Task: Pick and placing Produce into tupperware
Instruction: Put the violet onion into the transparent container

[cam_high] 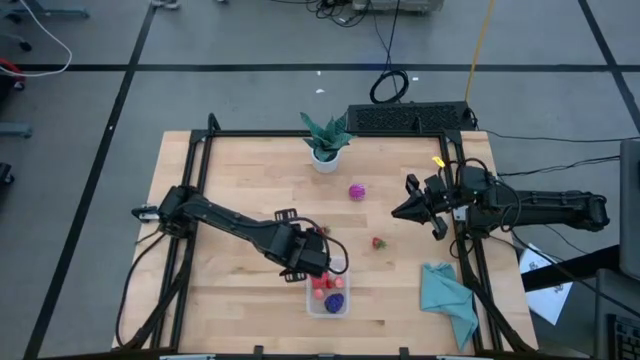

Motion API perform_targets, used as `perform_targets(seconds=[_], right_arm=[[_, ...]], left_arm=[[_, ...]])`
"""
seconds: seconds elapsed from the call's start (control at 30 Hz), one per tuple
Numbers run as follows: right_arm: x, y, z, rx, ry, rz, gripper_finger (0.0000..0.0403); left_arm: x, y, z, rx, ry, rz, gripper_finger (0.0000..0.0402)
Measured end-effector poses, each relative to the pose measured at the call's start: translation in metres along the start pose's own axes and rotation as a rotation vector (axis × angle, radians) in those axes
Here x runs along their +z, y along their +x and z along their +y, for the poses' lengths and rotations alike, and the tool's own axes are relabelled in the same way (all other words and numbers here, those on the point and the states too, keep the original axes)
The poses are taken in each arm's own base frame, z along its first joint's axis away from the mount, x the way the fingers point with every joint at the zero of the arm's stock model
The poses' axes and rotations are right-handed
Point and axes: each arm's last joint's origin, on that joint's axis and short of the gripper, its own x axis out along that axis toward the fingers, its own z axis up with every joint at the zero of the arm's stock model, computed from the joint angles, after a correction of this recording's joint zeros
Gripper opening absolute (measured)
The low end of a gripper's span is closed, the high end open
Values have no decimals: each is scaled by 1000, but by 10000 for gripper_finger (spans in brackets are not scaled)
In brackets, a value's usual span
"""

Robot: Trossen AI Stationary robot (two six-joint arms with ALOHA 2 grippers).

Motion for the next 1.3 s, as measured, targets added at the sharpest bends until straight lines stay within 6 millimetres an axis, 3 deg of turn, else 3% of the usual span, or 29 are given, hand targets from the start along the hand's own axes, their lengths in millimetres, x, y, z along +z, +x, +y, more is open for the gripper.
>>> perform_targets(seconds=[0.13,0.4,0.57,0.8,1.07,1.3], right_arm=[[0,0,0,-1,-28,1,18],[0,0,0,-4,-62,2,18],[7,-1,-1,-53,-71,52,18],[35,6,-3,-189,-131,116,18],[41,34,-37,-410,-60,403,18],[40,60,-72,-513,-11,615,18]], left_arm=[[-1,0,1,15,24,8,170],[-17,-13,23,81,-32,-2,170],[-44,-15,42,36,-124,-83,170],[-82,-3,63,-7,-225,-157,170],[-111,25,79,-20,-310,-130,170],[-114,39,78,-56,-320,-139,170]])
